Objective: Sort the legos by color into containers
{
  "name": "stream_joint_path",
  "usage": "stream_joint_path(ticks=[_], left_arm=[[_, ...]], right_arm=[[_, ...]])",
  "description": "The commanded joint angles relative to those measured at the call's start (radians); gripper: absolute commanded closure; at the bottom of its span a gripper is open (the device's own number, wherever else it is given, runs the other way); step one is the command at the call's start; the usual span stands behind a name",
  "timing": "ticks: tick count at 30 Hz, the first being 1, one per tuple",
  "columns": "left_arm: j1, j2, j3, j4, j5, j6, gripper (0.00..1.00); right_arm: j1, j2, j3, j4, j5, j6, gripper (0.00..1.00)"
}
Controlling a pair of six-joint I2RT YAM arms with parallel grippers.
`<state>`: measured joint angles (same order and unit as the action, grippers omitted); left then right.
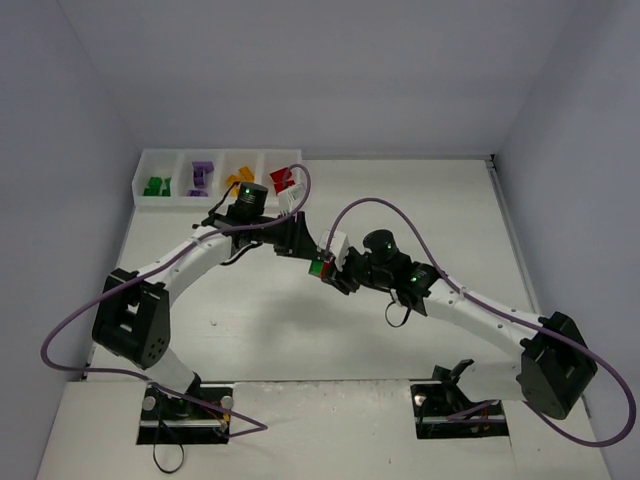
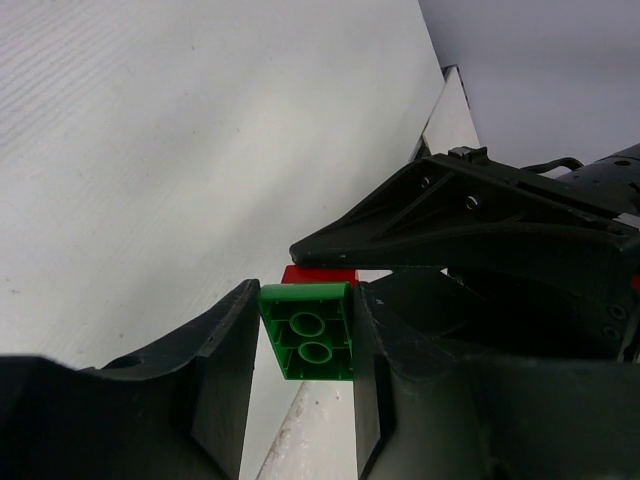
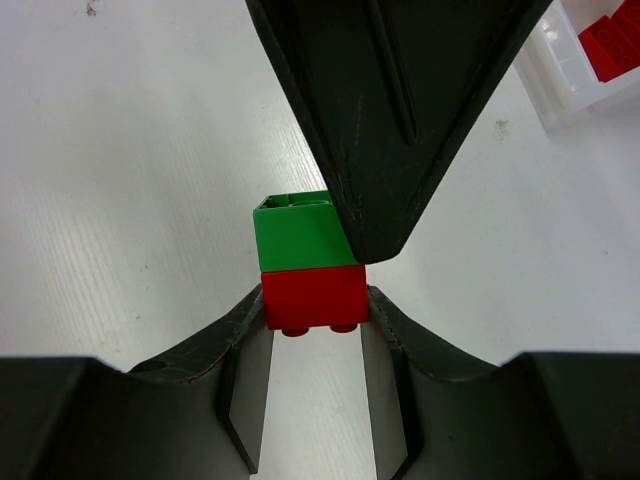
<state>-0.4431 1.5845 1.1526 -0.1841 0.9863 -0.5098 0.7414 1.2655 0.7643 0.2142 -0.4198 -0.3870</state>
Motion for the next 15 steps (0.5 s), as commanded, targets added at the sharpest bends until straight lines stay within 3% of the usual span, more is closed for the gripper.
stream_joint_path(ticks=[1, 15], left_arm=[[0.015, -0.018, 0.091, -0.049, 0.055, 0.086, 0.92], [0.165, -0.015, 0.171, -0.181, 0.063, 0.175, 0.92]], right_arm=[[-0.005, -0.034, -0.017, 0.053, 0.053, -0.007, 1.0], [-0.007, -0.022, -0.042, 0.056, 0.079, -0.007, 1.0]])
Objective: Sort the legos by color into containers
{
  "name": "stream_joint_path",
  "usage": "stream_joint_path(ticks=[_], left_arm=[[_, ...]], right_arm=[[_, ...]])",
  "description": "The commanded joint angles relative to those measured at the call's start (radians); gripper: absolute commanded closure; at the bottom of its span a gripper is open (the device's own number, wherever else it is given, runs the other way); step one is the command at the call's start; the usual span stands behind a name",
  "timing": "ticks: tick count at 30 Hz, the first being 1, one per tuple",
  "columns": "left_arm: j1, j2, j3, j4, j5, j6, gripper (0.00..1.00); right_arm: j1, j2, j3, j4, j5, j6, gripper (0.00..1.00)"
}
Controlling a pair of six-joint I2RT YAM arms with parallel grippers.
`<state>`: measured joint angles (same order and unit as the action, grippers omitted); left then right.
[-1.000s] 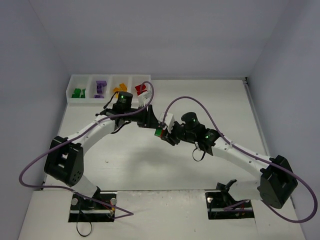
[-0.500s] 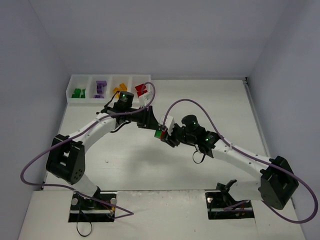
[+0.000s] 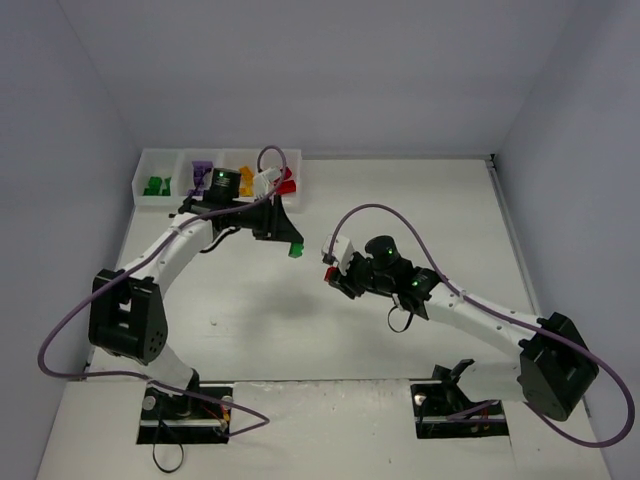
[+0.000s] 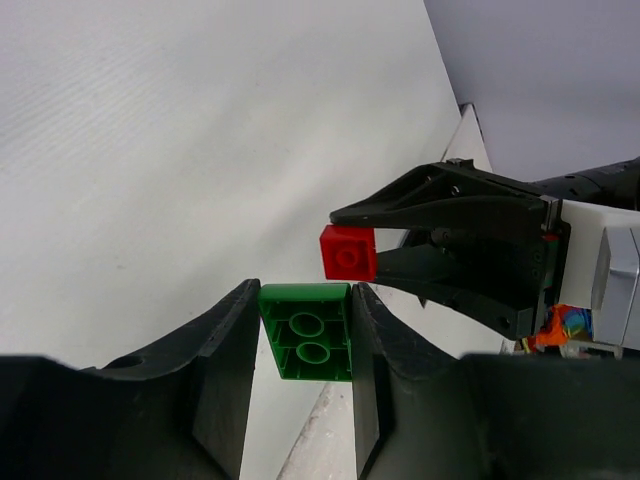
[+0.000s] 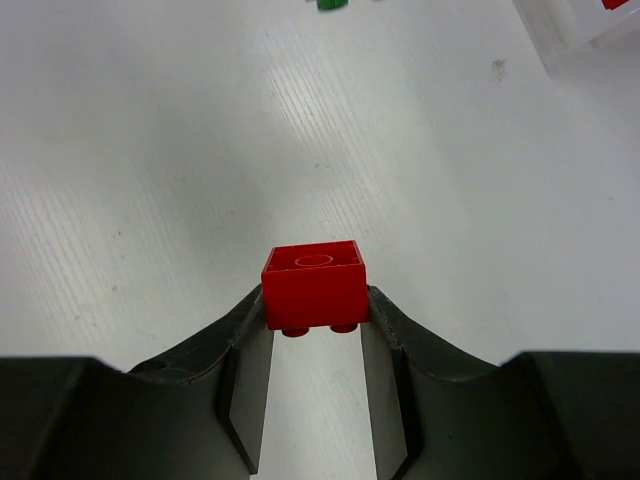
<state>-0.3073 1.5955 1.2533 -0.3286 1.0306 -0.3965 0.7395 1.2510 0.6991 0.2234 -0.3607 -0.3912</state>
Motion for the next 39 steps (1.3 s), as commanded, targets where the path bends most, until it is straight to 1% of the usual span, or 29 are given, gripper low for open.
stream_joint_path(ticks=[1, 4, 5, 7, 8, 11, 12, 14, 15, 19, 20, 21, 25, 26, 27, 28, 30, 31, 33, 36, 37, 38, 39], left_arm=[[0.046, -0.031, 0.078, -0.049, 0.002, 0.08, 0.92], [0.152, -0.049, 0.116, -0.067, -0.125, 0.079, 0.92], [0.219, -0.054, 0.127, -0.053, -0.247, 0.064, 0.92], [0.284, -0.058, 0.147, -0.017, -0.407, -0.014, 0.92], [0.35, -0.057, 0.155, 0.011, -0.581, -0.036, 0.92], [0.414, -0.023, 0.207, 0.029, -0.818, -0.085, 0.92], [0.448, 0.001, 0.236, 0.054, -0.927, -0.087, 0.92], [0.474, 0.03, 0.268, 0.075, -1.022, -0.087, 0.91], [0.494, 0.049, 0.284, 0.088, -1.109, -0.084, 0.91], [0.524, 0.165, 0.395, 0.146, -1.224, -0.048, 0.91], [0.527, 0.223, 0.456, 0.148, -1.239, -0.045, 0.89], [0.534, 0.256, 0.486, 0.149, -1.259, -0.044, 0.88], [0.536, 0.398, 0.629, 0.175, -1.265, -0.036, 0.87], [0.537, 0.455, 0.656, 0.18, -1.265, -0.033, 0.87], [0.536, 0.483, 0.708, 0.184, -1.267, -0.03, 0.86], [0.537, 0.533, 0.734, 0.181, -1.273, -0.028, 0.83], [0.537, 0.569, 0.791, 0.181, -1.294, -0.021, 0.78], [0.537, 0.593, 0.804, 0.194, -1.297, -0.015, 0.75], [0.537, 0.61, 0.817, 0.217, -1.296, 0.002, 0.71], [0.537, 0.635, 0.825, 0.266, -1.29, 0.007, 0.62], [0.539, 0.649, 0.834, 0.27, -1.285, 0.001, 0.58], [0.537, 0.655, 0.839, 0.27, -1.278, -0.004, 0.48], [0.536, 0.659, 0.841, 0.276, -1.264, -0.013, 0.43]], right_arm=[[-0.005, -0.007, 0.026, 0.048, 0.02, -0.002, 1.0], [-0.005, -0.005, 0.043, 0.044, 0.02, 0.014, 1.0], [-0.005, -0.005, 0.049, 0.044, 0.019, 0.021, 1.0], [-0.005, -0.002, 0.063, 0.042, 0.013, 0.032, 1.0], [-0.005, -0.001, 0.068, 0.039, 0.011, 0.041, 1.0], [-0.005, 0.001, 0.079, 0.036, 0.02, 0.052, 1.0], [-0.005, 0.002, 0.083, 0.033, 0.023, 0.057, 1.0], [-0.005, 0.004, 0.086, 0.034, 0.025, 0.063, 1.0], [-0.005, 0.002, 0.086, 0.034, 0.023, 0.072, 1.0], [-0.005, 0.004, 0.089, 0.039, 0.019, 0.095, 1.0], [-0.005, 0.005, 0.091, 0.04, 0.016, 0.101, 1.0], [-0.005, 0.005, 0.094, 0.04, 0.009, 0.11, 1.0], [-0.005, 0.014, 0.109, 0.039, 0.002, 0.129, 1.0], [-0.005, 0.022, 0.117, 0.037, 0.002, 0.132, 1.0], [-0.005, 0.025, 0.122, 0.036, -0.001, 0.135, 1.0], [-0.005, 0.03, 0.126, 0.036, 0.0, 0.137, 1.0], [-0.005, 0.048, 0.143, 0.031, 0.0, 0.141, 1.0], [-0.005, 0.054, 0.151, 0.03, 0.0, 0.144, 1.0], [-0.005, 0.073, 0.168, 0.028, 0.002, 0.149, 1.0], [-0.005, 0.106, 0.194, 0.027, -0.003, 0.149, 1.0], [-0.005, 0.114, 0.2, 0.027, -0.004, 0.147, 1.0], [-0.005, 0.131, 0.206, 0.025, -0.006, 0.147, 1.0], [-0.006, 0.14, 0.212, 0.025, -0.007, 0.146, 1.0]])
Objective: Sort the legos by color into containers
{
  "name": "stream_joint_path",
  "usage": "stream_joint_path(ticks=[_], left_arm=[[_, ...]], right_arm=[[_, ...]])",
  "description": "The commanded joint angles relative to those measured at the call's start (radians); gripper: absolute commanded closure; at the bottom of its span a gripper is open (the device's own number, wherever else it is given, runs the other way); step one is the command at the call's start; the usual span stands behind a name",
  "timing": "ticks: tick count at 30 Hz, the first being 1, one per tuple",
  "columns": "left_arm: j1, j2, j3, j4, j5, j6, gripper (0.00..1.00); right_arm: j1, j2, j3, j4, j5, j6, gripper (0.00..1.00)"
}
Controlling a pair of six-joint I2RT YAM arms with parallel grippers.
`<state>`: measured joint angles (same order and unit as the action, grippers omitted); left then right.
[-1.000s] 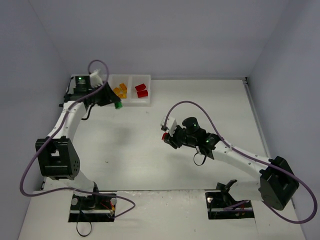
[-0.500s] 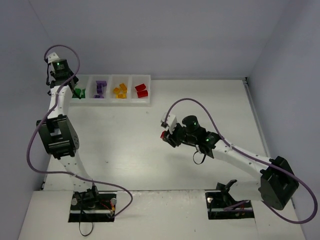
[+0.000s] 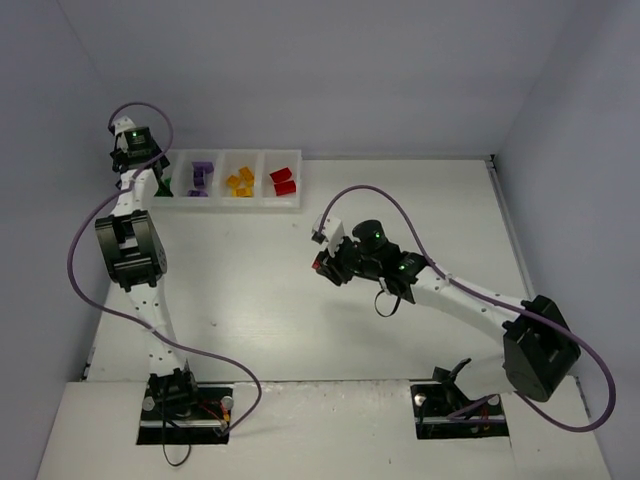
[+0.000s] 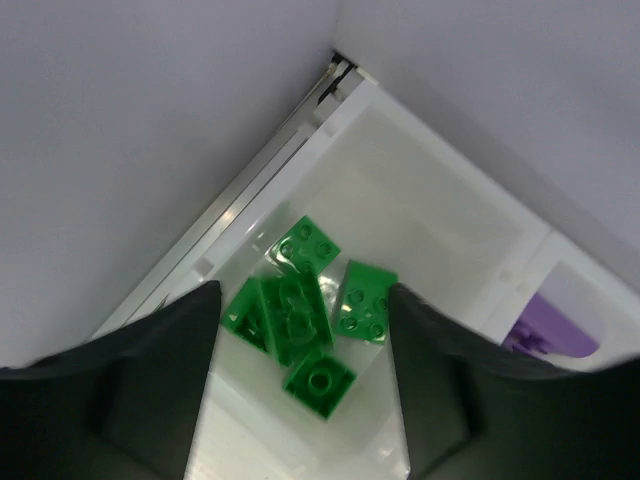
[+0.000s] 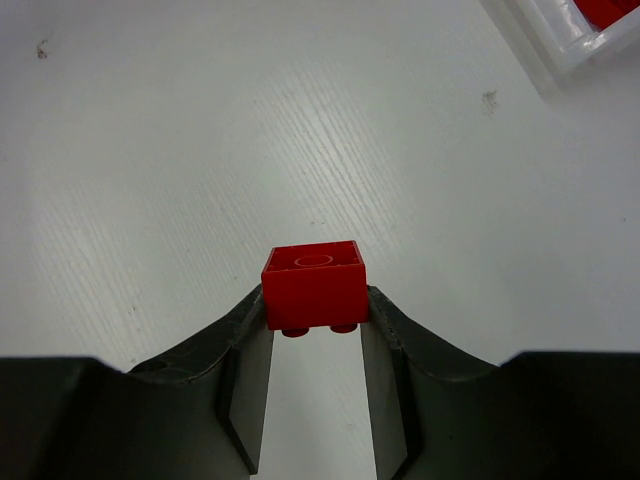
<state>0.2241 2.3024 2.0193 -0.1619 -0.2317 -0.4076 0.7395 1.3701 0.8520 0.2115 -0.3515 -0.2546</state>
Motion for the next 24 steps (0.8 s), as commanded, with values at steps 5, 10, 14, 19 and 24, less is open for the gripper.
stream_joint_path(ticks=[5, 10, 14, 19, 24], left_arm=[[-0.002, -0.093, 0.019, 0.137, 0.031, -0.002, 0.19], [-0.014, -0.283, -0.122, 0.116, 0.08, -0.002, 0.18], [-0.029, -0.443, -0.269, 0.041, 0.155, 0.017, 0.18], [-0.035, -0.676, -0.502, -0.111, 0.225, -0.039, 0.18], [-0.113, -0.886, -0.692, -0.241, 0.284, -0.036, 0.18]], right_arm=[[-0.011, 0.092, 0.13, 0.039, -0.027, -0.006, 1.0], [-0.045, 0.223, 0.257, 0.048, -0.061, -0.012, 1.0], [-0.069, 0.369, 0.45, 0.048, -0.063, -0.034, 1.0], [-0.088, 0.611, 0.675, 0.048, 0.009, -0.055, 1.0], [-0.129, 0.796, 0.928, 0.055, 0.063, -0.038, 1.0]])
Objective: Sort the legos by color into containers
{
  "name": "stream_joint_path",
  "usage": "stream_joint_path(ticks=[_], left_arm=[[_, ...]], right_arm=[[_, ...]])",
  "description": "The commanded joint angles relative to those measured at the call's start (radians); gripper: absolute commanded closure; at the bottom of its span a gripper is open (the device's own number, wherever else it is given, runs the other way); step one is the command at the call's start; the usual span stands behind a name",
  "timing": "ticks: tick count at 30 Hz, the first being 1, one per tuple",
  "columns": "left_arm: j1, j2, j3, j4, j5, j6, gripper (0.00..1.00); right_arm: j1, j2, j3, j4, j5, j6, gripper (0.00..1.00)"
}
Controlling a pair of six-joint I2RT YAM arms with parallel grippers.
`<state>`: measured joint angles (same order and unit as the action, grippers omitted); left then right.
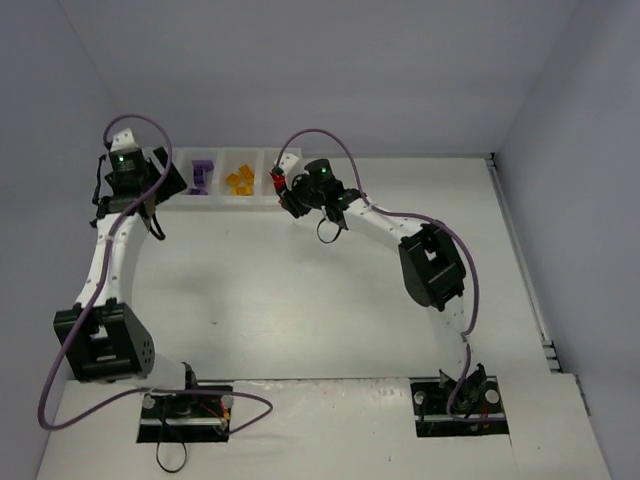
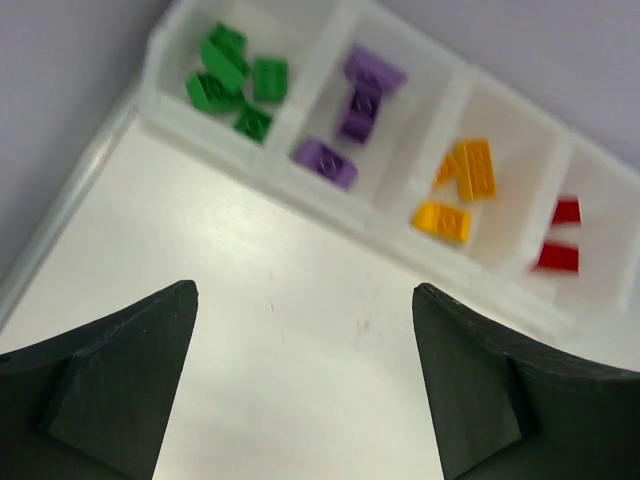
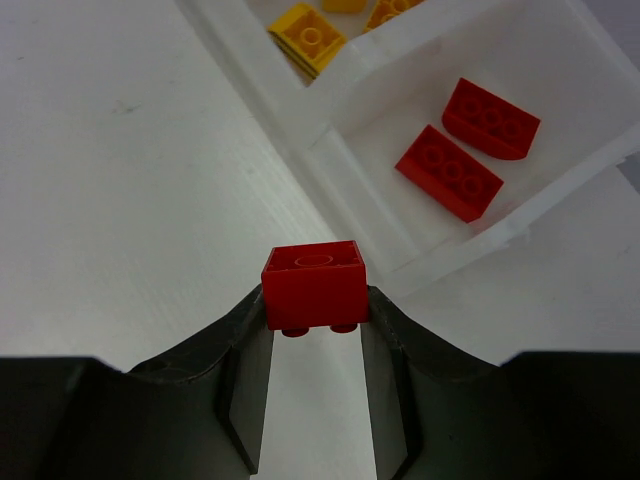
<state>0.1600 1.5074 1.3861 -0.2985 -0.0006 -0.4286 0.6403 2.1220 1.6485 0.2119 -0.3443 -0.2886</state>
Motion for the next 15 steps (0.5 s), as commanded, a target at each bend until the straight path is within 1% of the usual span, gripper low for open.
stream_joint_path(ticks=[1, 2, 4, 5, 6, 7, 8, 10, 11, 15], left_arm=[[-0.068, -0.113, -0.073, -0.134, 0.056, -0.018, 0.18], [-0.109, -0.134, -0.088, -0.18, 0.062, -0.027, 0.18], [-0.149, -0.203, -0.146, -0.212, 0.077, -0.029, 0.18], [-0.207, -0.226, -0.168, -0.24, 0.077, -0.042, 0.18], [-0.224, -0.283, -0.189, -0.251, 0.079, -0.053, 0.18], [-0.24, -0.314, -0.238, -0.261, 0.08, -0.077, 0.18], [-0.267, -0.378, -0.264, -0.263, 0.085, -0.091, 0.18], [-0.287, -0.446, -0.341, -0.275, 0.088, -0.126, 0.18], [-0.295, -0.507, -0.363, -0.283, 0.09, -0.139, 0.18], [-0.312, -0.628, -0.432, -0.332, 0.116, -0.185, 0.18]], right_arm=[[-0.033, 0.093, 0.161, 0.057, 0.079, -0.012, 1.0], [-0.034, 0.114, 0.192, 0.058, 0.09, -0.023, 1.0], [-0.053, 0.177, 0.273, 0.067, 0.102, -0.018, 1.0], [-0.059, 0.196, 0.295, 0.075, 0.11, -0.008, 1.0], [-0.065, 0.229, 0.316, 0.083, 0.114, 0.015, 1.0], [-0.073, 0.243, 0.348, 0.102, 0.132, 0.019, 1.0], [-0.073, 0.254, 0.356, 0.118, 0.143, 0.009, 1.0], [-0.073, 0.279, 0.366, 0.173, 0.148, -0.003, 0.99], [-0.073, 0.286, 0.369, 0.188, 0.152, -0.007, 0.99], [-0.071, 0.311, 0.373, 0.269, 0.142, -0.018, 0.96]])
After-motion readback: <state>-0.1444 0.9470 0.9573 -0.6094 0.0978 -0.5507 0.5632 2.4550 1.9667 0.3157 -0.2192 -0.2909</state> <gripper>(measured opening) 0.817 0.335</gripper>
